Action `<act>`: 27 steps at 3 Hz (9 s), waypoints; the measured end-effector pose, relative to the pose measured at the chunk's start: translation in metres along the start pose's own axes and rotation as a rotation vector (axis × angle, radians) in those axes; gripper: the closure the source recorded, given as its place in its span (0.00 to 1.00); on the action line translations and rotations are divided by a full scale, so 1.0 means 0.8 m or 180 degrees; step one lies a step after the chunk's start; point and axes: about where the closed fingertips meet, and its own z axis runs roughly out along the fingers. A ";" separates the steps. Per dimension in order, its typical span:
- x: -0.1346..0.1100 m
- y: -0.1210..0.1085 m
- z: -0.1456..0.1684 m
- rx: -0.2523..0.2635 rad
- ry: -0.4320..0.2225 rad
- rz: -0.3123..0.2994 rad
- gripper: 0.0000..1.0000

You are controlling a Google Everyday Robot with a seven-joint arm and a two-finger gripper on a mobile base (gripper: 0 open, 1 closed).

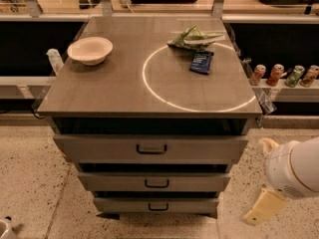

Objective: Open bottom drawer

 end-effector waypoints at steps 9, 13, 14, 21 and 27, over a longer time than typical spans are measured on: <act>0.103 0.033 0.332 0.0199 -0.1211 0.1419 0.19; 0.098 0.016 0.373 0.0748 -0.1447 0.1509 1.00; 0.114 -0.018 0.401 0.1326 -0.1670 0.1417 1.00; 0.180 0.023 0.693 0.1342 -0.1903 0.2055 1.00; 0.145 -0.084 0.693 0.1274 -0.2360 0.0722 1.00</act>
Offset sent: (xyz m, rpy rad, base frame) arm -0.0096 -0.0052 -0.1648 0.3169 0.0288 -0.3722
